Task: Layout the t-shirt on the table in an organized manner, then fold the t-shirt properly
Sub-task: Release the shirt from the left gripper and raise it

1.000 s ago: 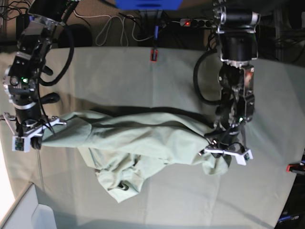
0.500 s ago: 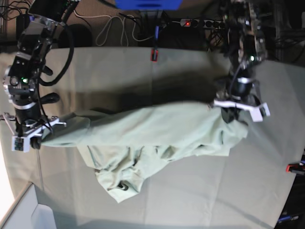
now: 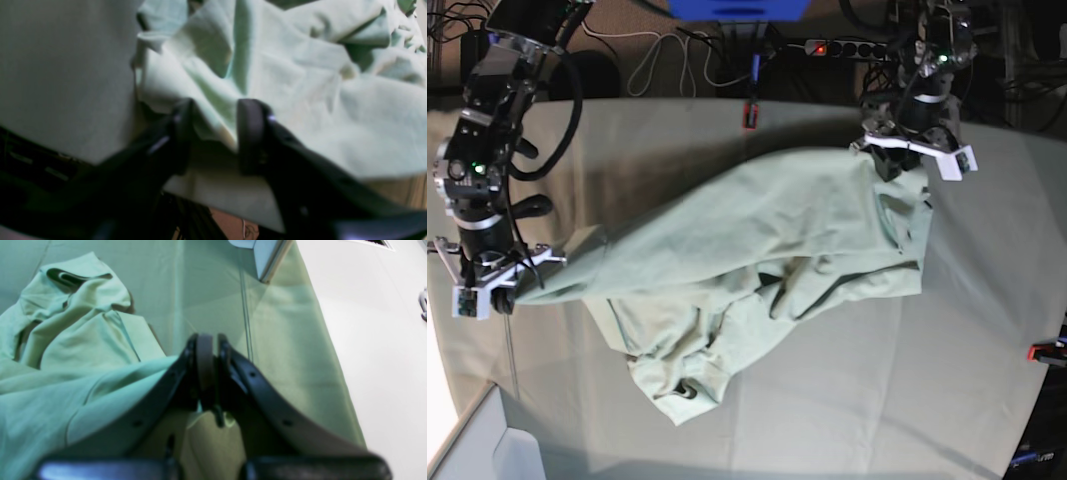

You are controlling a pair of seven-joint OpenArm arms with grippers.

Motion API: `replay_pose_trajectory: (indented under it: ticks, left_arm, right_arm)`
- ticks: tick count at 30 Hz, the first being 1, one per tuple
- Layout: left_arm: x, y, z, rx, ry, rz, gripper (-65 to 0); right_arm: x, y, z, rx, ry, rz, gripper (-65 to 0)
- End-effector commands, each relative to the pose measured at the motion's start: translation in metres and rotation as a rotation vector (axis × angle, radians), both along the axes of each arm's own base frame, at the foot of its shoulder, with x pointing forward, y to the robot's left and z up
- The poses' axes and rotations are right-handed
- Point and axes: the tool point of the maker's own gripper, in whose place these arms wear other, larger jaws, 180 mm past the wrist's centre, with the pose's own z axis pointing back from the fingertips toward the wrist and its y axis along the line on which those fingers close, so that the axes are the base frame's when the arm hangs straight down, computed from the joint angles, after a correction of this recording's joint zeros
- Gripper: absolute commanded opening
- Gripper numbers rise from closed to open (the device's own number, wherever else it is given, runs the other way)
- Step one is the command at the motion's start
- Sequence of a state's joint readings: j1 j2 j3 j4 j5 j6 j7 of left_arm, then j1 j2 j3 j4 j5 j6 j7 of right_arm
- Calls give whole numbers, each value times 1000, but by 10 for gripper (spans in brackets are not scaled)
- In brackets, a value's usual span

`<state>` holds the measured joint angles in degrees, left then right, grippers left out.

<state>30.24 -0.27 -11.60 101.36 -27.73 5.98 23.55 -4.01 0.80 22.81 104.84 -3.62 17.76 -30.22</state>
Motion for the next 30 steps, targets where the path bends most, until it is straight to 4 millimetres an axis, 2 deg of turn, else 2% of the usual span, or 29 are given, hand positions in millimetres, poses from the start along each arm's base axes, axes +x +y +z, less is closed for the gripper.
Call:
replay_pose_trajectory:
  ticks: [1,11,17,21,23,25,30]
  left_arm:
    - [1,2,7,9,-30,2,-393]
    - [3,3,7,11,-32,2,-389]
    - [-25,5,-2,19,27,-1,-384]
    - [-37,32,-3,53,46,72,-382]
    - [-41,44,-5,63,54,112,-358]
    - [-33,52,-1,73,33,132,-313]
    - [-16,48,-3,58,14,128,-230]
  right_arm:
    - [7,1,17,-12,-59,17,-650]
    - [1,1,11,-13,-41,17,-650]
    - [1,1,11,-14,-42,17,-650]
    - [1,1,12,-15,-45,17,-650]
    - [2,1,12,-14,-45,17,-650]
    - [2,1,13,-15,-48,17,-650]
    - [2,1,13,-14,-47,17,-650]
